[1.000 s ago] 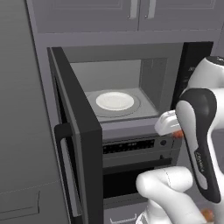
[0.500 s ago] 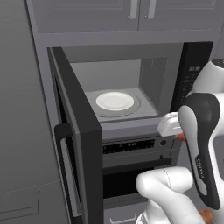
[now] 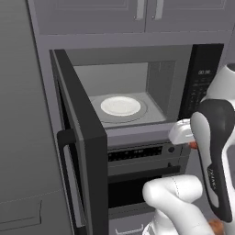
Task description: Pick the sweet potato from the microwave and place it on plate located on the counter.
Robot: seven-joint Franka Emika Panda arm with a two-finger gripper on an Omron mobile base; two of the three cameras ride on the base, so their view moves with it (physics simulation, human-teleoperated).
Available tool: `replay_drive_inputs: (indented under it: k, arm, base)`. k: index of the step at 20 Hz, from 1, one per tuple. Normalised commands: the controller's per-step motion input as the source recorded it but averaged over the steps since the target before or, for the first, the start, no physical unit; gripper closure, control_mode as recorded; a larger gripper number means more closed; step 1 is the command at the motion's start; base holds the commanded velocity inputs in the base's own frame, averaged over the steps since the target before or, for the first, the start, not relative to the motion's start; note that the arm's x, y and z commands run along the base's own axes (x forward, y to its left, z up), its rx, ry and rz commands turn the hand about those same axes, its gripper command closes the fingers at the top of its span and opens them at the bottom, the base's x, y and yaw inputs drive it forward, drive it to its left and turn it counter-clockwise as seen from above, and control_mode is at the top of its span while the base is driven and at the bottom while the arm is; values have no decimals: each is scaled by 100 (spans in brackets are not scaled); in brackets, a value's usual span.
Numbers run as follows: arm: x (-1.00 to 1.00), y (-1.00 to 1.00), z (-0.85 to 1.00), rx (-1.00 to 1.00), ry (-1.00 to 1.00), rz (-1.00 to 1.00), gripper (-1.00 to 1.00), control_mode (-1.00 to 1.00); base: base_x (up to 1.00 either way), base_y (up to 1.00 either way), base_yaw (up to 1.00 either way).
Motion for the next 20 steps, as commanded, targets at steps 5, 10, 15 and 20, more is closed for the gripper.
replay_drive_inputs:
  k: [5,10,15,20]
  arm:
    - [-22,0,0,0,0,0,100,-100]
    - [-7,0,-2,0,0,0,100,100]
    - [0,0,0,0,0,0,100,100]
    - [0,0,0,0,0,0,100,100]
  base:
    - [0,0,0]
    - [-39,-11,0]
    - [-85,-57,15]
    - [-22,-30,66]
